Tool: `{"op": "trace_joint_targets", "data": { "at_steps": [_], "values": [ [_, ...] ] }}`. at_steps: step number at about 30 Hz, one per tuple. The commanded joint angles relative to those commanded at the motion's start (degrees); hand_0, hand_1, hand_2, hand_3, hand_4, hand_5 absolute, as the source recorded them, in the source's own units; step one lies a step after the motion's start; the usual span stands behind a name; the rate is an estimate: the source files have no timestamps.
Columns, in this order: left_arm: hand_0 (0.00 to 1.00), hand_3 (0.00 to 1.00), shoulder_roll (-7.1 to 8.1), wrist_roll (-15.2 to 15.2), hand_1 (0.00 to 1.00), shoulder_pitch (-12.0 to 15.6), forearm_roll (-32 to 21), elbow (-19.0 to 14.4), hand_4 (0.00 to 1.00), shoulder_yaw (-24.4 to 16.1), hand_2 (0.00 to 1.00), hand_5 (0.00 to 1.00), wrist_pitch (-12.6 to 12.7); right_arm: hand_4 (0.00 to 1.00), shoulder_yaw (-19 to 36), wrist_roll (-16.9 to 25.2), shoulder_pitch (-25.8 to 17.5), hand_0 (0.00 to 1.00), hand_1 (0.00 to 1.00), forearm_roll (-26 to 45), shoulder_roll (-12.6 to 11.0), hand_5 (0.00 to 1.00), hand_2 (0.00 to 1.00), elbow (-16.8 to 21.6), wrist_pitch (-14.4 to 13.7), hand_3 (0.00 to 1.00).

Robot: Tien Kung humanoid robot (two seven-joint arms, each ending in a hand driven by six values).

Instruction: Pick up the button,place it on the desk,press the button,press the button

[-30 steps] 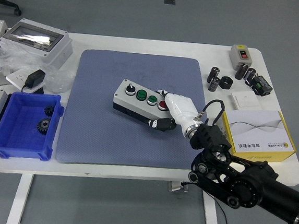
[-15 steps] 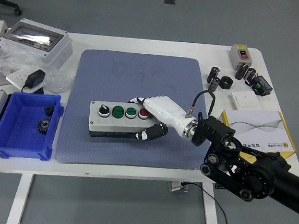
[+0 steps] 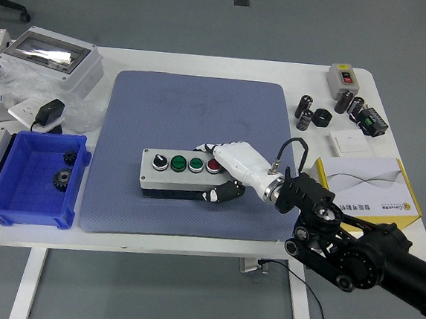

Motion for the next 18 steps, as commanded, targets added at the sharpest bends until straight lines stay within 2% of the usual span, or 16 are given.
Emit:
{"op": "trace_joint_targets", "data": {
  "at_steps": [9, 10, 15, 16, 18],
  "values": [
    [0.564, 0.547, 0.06, -0.3, 0.48, 0.0, 0.5, 0.1, 0.009, -0.5, 0.467, 0.002, -0.6, 0.013, 2.3, -0.6, -0.5, 0.083, 0.225, -0.8, -0.1, 0.002, 0.269, 0.0, 3.2, 0.224],
    [0.555, 0.548, 0.07, -0.3, 0.475, 0.0, 0.5, 0.1, 0.002, -0.5, 0.464, 0.002, -0.7, 0.063, 2.5, -0.7, -0.6, 0.117, 0.254, -0.8, -0.1, 0.002, 0.283, 0.0, 3.5, 0.332],
    [0.555, 0.548, 0.14, -0.3, 0.475, 0.0, 0.3, 0.1, 0.002, -0.5, 0.464, 0.002, -0.9, 0.063, 3.0, -1.2, -0.9, 0.117, 0.254, -0.9, -0.2, 0.002, 0.283, 0.1, 4.3, 0.332],
    [0.546, 0.55, 0.14, -0.4, 0.471, 0.0, 0.3, 0.1, 0.002, -0.5, 0.461, 0.002, -1.0, 0.156, 3.1, -1.3, -1.0, 0.356, 0.418, -0.9, -0.2, 0.237, 0.458, 0.2, 4.3, 0.503],
    [0.546, 0.55, 0.15, -0.4, 0.471, 0.0, 0.3, 0.1, 0.002, -0.5, 0.461, 0.002, -1.1, 0.156, 3.2, -1.4, -1.1, 0.356, 0.418, -1.0, -0.2, 0.237, 0.458, 0.2, 4.4, 0.503]
  ]
}}
